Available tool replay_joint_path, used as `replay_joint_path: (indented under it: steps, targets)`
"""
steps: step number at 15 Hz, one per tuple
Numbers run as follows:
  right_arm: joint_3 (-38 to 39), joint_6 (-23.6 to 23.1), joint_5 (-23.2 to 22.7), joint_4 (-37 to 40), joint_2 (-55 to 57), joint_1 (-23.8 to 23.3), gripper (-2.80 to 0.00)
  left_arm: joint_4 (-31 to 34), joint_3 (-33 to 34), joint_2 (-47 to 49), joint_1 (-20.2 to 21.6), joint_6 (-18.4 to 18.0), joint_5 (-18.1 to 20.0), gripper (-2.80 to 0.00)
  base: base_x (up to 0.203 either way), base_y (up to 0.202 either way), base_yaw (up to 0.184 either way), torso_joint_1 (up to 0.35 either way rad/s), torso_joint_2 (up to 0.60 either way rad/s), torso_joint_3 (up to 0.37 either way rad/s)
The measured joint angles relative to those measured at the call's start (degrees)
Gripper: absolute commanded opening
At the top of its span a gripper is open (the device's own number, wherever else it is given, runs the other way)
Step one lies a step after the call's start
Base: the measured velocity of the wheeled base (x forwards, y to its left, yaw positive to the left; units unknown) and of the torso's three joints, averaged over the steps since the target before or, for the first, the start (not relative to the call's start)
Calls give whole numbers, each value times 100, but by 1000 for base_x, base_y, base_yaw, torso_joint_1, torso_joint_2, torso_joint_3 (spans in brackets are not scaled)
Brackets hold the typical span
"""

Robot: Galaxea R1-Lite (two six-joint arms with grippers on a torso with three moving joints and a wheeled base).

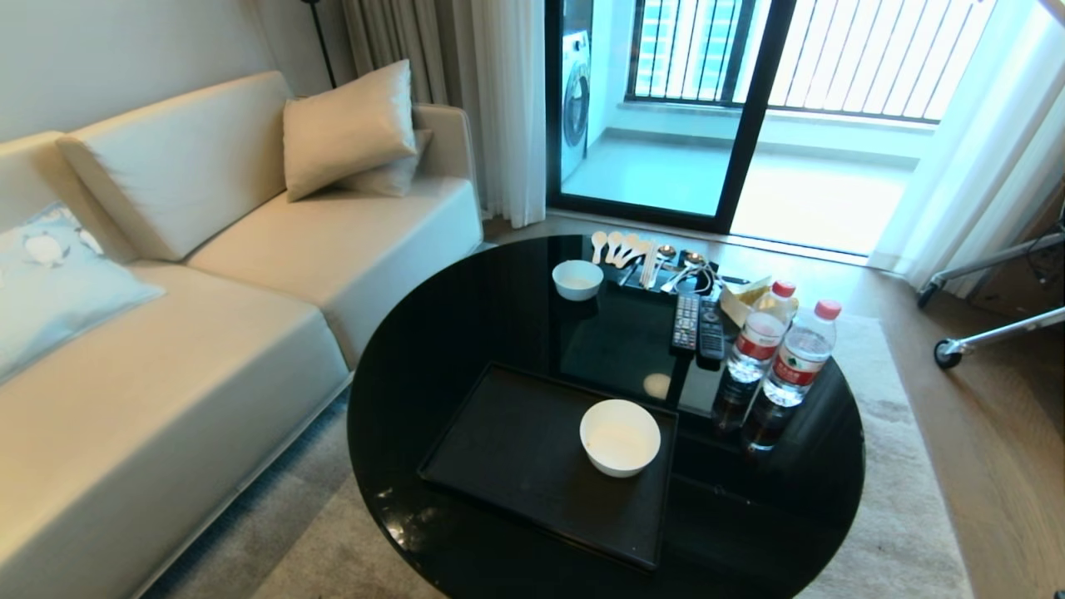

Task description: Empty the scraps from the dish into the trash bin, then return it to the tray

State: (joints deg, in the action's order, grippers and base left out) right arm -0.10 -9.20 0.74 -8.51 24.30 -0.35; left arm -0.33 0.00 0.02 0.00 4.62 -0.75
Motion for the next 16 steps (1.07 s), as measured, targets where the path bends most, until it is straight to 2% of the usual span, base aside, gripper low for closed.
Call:
replay_joint_path:
  steps: [3, 16]
  targets:
    - [7, -3, -282, 845, -605, -269, -280, 2, 0, 0, 0, -2, -2, -280, 0, 0, 0, 0, 0, 0]
    - [10, 328, -308, 872, -2257, 4, -280, 1, 0, 0, 0, 0, -1, -280, 0, 0, 0, 0, 0, 0]
